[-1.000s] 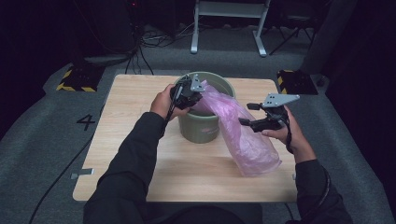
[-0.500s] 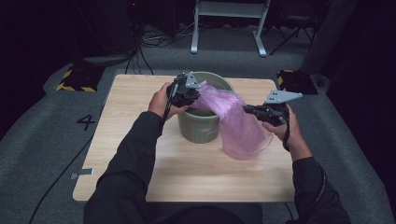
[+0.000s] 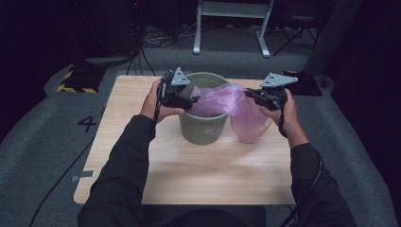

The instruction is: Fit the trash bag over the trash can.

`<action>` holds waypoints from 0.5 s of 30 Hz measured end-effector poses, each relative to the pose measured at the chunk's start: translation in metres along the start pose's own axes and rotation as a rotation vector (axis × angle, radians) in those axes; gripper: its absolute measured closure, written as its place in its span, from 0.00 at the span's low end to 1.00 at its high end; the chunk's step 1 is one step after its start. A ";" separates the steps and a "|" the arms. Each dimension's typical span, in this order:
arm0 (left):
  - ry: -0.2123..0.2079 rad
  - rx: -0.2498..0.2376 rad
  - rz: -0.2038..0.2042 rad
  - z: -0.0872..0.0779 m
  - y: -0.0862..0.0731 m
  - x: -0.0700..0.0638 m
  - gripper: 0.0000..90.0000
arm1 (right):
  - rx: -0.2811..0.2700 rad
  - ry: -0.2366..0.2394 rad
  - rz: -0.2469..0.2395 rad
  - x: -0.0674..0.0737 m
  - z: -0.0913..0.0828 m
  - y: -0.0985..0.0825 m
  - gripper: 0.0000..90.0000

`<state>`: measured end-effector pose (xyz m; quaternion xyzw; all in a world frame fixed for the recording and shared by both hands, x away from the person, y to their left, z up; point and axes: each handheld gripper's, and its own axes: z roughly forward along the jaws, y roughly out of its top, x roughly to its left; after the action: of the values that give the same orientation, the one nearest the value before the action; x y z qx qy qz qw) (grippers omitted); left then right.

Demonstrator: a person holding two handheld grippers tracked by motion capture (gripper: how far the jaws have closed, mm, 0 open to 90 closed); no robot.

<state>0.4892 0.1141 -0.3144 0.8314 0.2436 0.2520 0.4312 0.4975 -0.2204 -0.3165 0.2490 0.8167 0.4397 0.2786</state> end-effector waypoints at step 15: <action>-0.088 -0.031 0.039 0.017 0.029 -0.030 0.34 | -0.038 0.025 -0.061 0.019 0.012 0.026 0.98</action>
<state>0.4831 0.0706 -0.3046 0.8396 0.2044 0.2272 0.4491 0.4965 -0.1883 -0.3040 0.2131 0.8188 0.4495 0.2866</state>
